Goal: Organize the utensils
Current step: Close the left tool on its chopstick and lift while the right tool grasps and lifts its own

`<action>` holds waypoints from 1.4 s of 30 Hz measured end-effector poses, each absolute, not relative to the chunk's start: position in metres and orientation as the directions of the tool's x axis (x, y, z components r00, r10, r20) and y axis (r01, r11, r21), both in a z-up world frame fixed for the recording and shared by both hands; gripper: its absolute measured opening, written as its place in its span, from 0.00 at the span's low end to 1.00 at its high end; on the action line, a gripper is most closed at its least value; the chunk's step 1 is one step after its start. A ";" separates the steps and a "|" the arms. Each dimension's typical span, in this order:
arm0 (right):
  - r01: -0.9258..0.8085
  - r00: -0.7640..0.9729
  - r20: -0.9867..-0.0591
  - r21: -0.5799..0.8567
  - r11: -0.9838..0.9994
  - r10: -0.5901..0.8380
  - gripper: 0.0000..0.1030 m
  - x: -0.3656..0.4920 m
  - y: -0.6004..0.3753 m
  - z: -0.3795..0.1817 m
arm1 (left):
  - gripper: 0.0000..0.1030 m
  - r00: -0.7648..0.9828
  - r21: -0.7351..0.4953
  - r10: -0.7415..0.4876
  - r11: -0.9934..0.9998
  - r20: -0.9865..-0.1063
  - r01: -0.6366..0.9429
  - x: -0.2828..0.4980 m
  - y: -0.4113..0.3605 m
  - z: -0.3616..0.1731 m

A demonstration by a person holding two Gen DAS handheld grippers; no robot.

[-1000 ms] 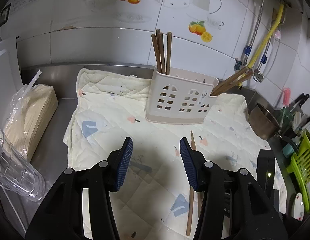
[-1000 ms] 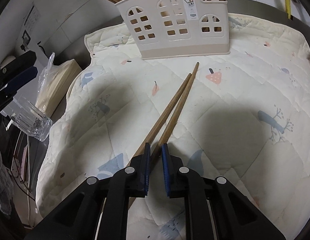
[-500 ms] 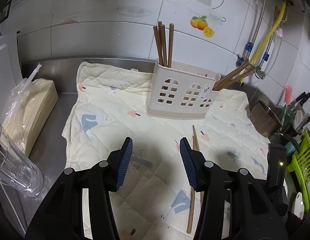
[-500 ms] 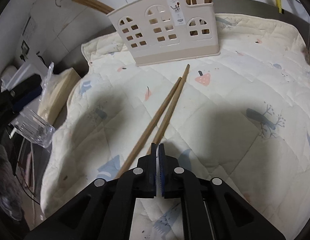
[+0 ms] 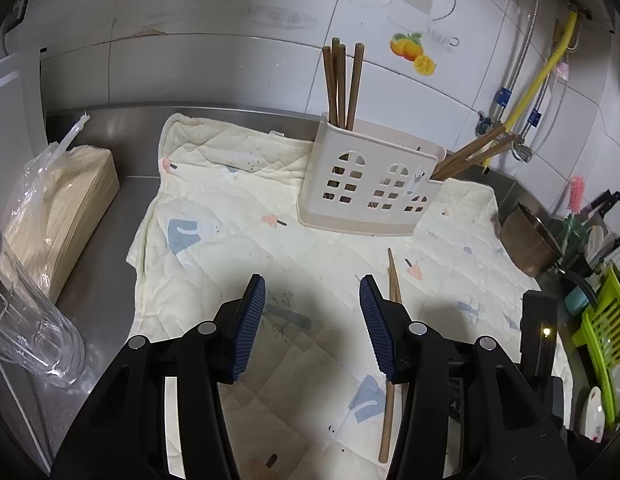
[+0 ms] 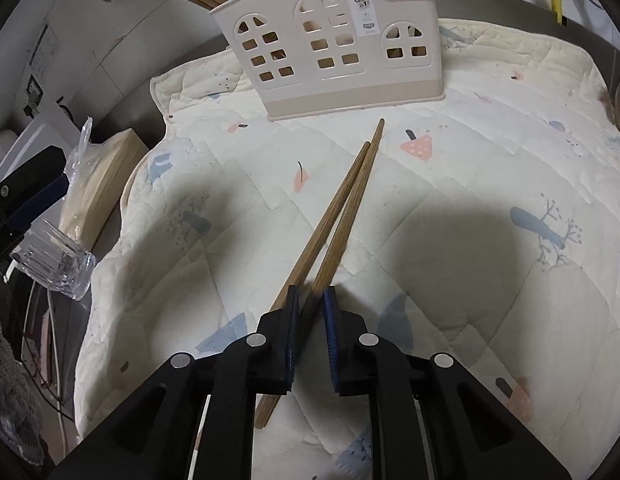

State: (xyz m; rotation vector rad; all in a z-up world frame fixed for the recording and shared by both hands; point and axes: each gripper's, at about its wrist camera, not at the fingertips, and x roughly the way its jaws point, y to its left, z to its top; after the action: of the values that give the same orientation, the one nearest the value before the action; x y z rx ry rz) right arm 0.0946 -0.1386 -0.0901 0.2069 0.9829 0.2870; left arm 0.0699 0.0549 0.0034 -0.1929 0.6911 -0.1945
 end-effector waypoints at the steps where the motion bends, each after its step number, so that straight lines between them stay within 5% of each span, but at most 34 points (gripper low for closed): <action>1: -0.147 0.521 -0.786 0.303 0.941 0.334 0.12 0.094 -0.140 -0.090 | 0.48 0.753 -0.238 -0.241 0.964 -0.613 0.114 0.070 0.054 0.003; 24: -0.228 0.602 -0.765 0.110 0.967 0.229 0.07 0.062 -0.198 -0.088 | 0.47 0.592 -0.257 -0.331 0.944 -0.735 0.208 0.050 -0.008 -0.068; 32: -0.236 0.599 -0.760 0.135 0.962 0.253 0.10 0.055 -0.206 -0.088 | 0.24 0.554 -0.249 -0.342 0.939 -0.759 0.239 0.047 -0.031 -0.088; 42: -0.249 0.595 -0.758 0.145 0.958 0.269 0.10 0.048 -0.212 -0.092 | 0.14 0.561 -0.183 -0.286 0.955 -0.777 0.234 0.050 -0.044 -0.095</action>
State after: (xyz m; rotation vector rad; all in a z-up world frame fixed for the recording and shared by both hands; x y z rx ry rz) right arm 0.0484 -0.2117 -0.0917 0.0246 0.8842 0.3009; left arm 0.0501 -0.0441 -0.0951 -0.0613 0.9265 -0.3065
